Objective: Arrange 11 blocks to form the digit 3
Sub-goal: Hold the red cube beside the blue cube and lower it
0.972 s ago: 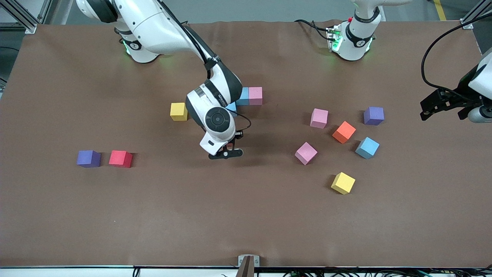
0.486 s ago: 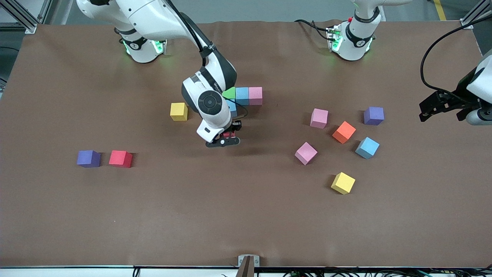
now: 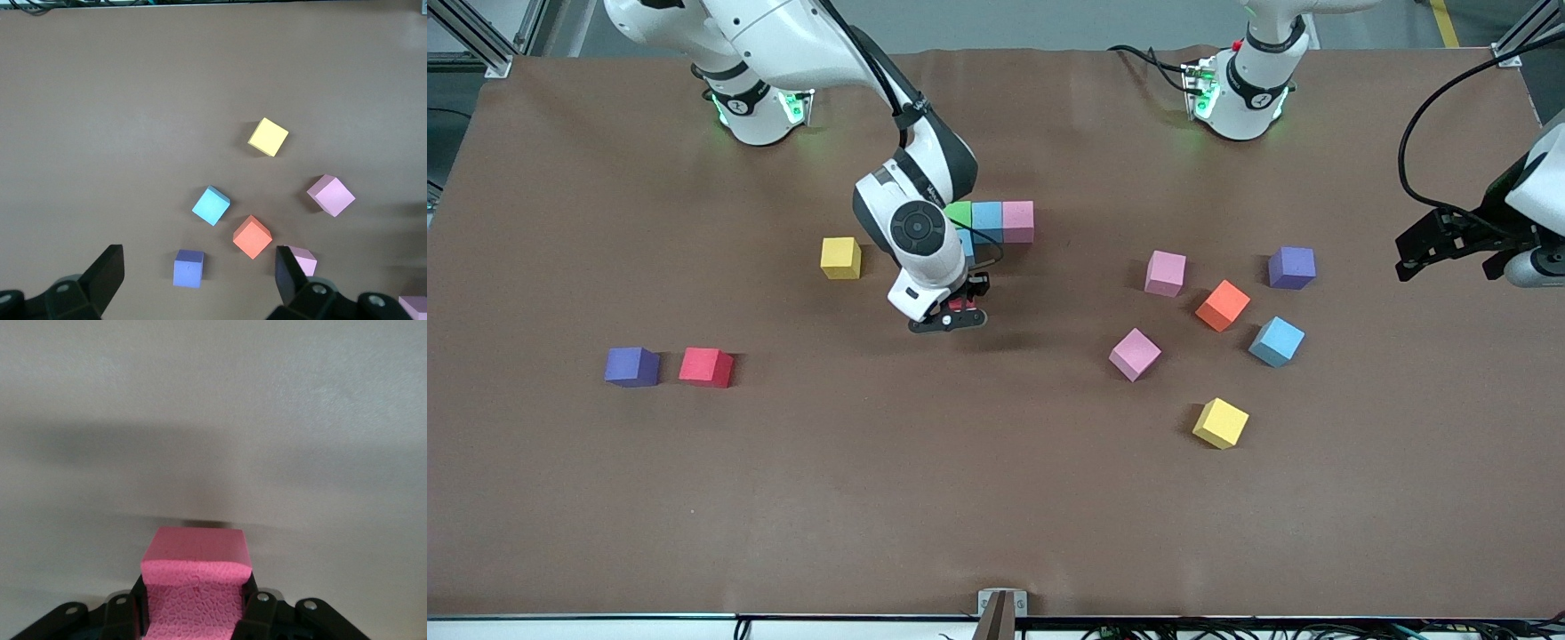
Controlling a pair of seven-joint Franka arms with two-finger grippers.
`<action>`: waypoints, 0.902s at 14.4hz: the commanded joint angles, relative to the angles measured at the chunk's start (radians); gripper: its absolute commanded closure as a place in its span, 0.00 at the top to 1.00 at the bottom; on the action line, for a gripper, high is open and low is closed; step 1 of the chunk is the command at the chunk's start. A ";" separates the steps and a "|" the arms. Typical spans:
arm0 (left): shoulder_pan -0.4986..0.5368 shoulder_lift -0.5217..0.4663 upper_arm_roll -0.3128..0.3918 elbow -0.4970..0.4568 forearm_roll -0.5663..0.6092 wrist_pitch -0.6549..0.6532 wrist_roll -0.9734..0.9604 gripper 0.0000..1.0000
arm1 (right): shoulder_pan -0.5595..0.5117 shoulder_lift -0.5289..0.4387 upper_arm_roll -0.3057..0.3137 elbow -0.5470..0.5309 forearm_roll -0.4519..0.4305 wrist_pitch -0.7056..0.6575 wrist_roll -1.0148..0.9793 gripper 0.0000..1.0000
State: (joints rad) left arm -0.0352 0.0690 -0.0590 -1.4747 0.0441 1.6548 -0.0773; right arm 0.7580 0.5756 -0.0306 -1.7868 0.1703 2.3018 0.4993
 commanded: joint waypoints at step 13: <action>-0.003 0.074 -0.005 0.027 -0.013 0.011 0.017 1.00 | 0.017 -0.049 -0.008 -0.088 0.009 0.053 0.005 0.45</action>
State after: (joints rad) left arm -0.0452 0.1408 -0.0637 -1.4682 0.0441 1.6711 -0.0749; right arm 0.7640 0.5609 -0.0309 -1.8303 0.1704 2.3286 0.4993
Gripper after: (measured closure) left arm 0.000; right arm 0.476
